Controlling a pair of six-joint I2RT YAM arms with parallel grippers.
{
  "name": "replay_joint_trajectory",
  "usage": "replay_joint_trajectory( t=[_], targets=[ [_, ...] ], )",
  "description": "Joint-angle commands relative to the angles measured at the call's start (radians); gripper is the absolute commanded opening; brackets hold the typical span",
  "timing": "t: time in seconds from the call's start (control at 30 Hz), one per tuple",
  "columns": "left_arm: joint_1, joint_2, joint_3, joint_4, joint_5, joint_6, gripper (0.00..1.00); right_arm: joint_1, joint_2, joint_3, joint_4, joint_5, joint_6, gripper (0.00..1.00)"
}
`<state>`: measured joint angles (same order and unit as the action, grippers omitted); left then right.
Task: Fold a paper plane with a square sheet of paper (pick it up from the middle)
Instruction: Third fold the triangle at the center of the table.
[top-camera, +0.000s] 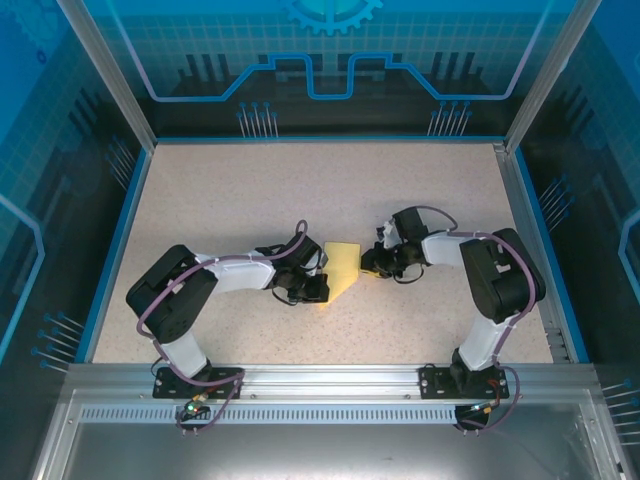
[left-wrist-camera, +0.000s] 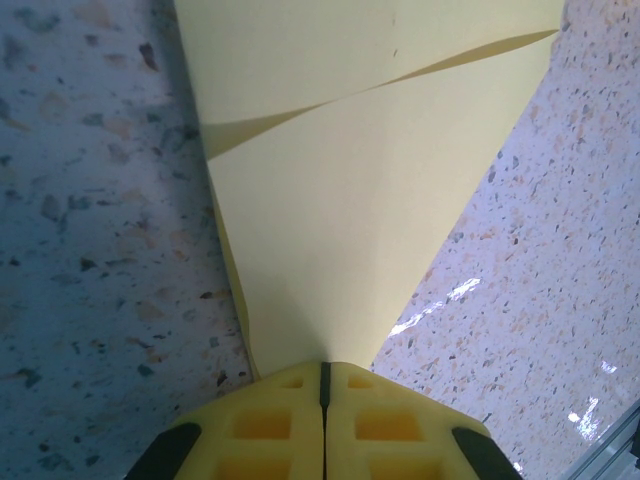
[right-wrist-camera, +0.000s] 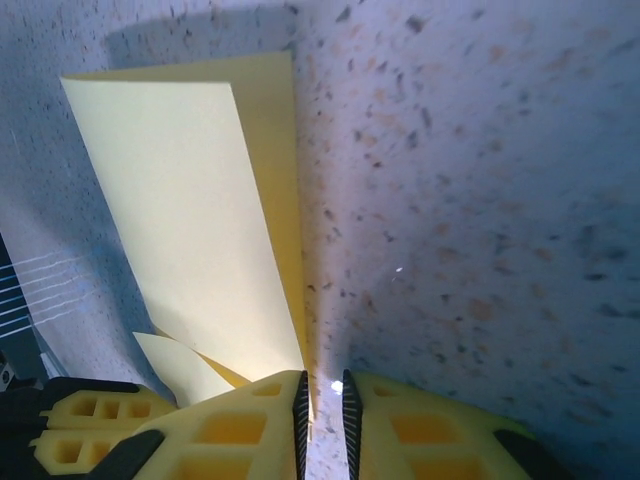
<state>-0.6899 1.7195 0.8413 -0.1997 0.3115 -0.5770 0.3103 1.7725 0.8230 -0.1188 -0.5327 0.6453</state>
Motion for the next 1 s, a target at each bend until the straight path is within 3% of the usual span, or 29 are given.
replay_joint_trajectory(
  t=[0.0, 0.23, 0.5, 0.7, 0.97],
  targets=[
    [0.002, 0.055, -0.034, -0.102, -0.058, 0.014, 0.06, -0.026, -0.056, 0.012, -0.029, 0.017, -0.032, 0.21],
    [0.001, 0.054, -0.030, -0.102, -0.055, 0.013, 0.06, 0.065, -0.137, 0.017, -0.013, 0.003, -0.010, 0.24],
    [0.001, 0.042, -0.018, -0.102, -0.049, 0.015, 0.07, 0.209, -0.014, 0.050, 0.002, 0.039, 0.032, 0.20],
    [0.001, 0.014, -0.003, -0.100, -0.033, 0.004, 0.09, 0.216, 0.090, 0.050, 0.019, 0.075, 0.045, 0.15],
    [0.001, -0.095, 0.051, -0.095, -0.008, -0.080, 0.15, 0.216, 0.106, 0.047, -0.015, 0.111, 0.029, 0.13]
  ],
)
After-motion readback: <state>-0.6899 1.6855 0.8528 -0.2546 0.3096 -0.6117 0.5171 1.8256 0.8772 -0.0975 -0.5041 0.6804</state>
